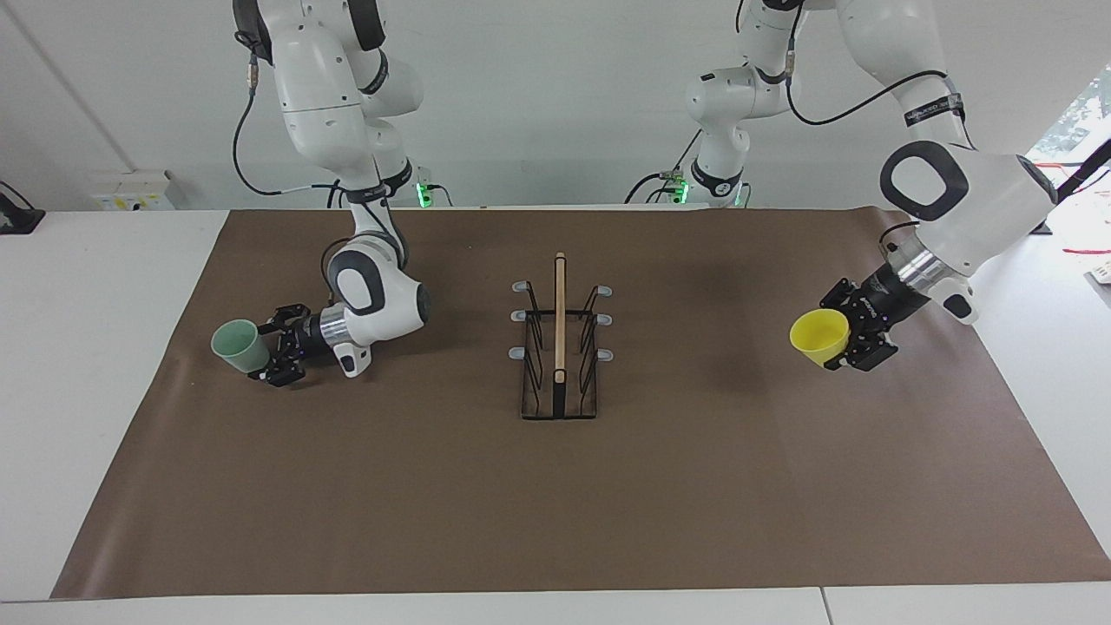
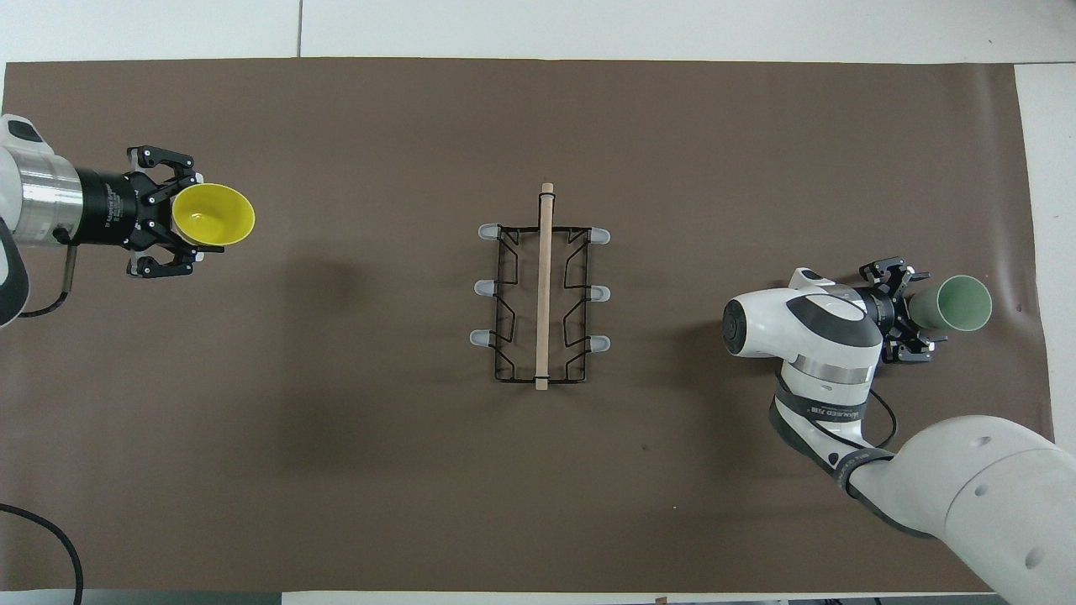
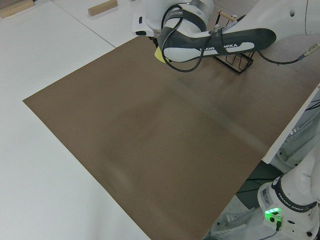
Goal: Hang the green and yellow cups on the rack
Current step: 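Lift the yellow cup with the left gripper while the right gripper lifts green, then hang the yellow cup on the rack peg with the left gripper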
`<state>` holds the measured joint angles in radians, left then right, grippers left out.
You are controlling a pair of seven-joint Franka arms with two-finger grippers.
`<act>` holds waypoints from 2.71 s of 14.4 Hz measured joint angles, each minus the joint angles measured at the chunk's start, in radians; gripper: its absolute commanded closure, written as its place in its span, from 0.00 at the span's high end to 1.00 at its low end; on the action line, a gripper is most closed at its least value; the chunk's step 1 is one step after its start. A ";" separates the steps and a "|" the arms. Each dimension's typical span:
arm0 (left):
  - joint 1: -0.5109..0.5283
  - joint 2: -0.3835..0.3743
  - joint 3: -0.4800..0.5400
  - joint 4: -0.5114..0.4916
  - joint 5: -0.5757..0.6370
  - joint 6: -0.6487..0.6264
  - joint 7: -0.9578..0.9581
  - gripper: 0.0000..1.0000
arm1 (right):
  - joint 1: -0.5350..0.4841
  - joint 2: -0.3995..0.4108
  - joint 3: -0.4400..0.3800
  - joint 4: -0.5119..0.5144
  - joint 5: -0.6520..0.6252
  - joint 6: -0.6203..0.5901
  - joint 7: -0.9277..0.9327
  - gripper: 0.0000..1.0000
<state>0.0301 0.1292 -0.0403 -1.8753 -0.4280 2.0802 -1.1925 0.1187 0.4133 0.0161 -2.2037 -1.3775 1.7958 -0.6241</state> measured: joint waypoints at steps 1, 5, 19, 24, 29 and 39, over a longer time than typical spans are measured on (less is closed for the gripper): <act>-0.038 -0.008 -0.001 0.003 0.058 0.000 -0.033 0.00 | -0.005 0.000 0.000 -0.002 0.000 -0.001 0.000 1.00; -0.240 -0.030 -0.004 0.004 0.381 -0.001 -0.202 0.00 | -0.019 0.000 0.000 -0.006 -0.023 -0.002 0.018 0.99; -0.785 -0.031 -0.007 -0.061 1.111 -0.219 -0.738 0.00 | 0.024 -0.075 0.009 0.070 0.037 -0.065 0.105 0.00; -0.864 -0.024 -0.006 -0.083 1.217 -0.247 -0.866 0.00 | 0.021 -0.166 0.011 0.171 0.225 -0.074 0.068 0.00; -0.929 0.033 -0.006 -0.090 1.279 -0.255 -0.898 0.00 | 0.020 -0.297 0.017 0.259 0.532 -0.133 0.046 0.00; -0.989 0.043 -0.006 -0.080 1.293 -0.252 -0.950 1.00 | -0.102 -0.297 0.011 0.386 1.232 -0.136 0.067 0.00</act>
<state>-0.9589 0.1723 -0.0467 -1.9551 0.8648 1.8277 -2.1429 0.0166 0.1161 0.0274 -1.8182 -0.1456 1.6600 -0.5571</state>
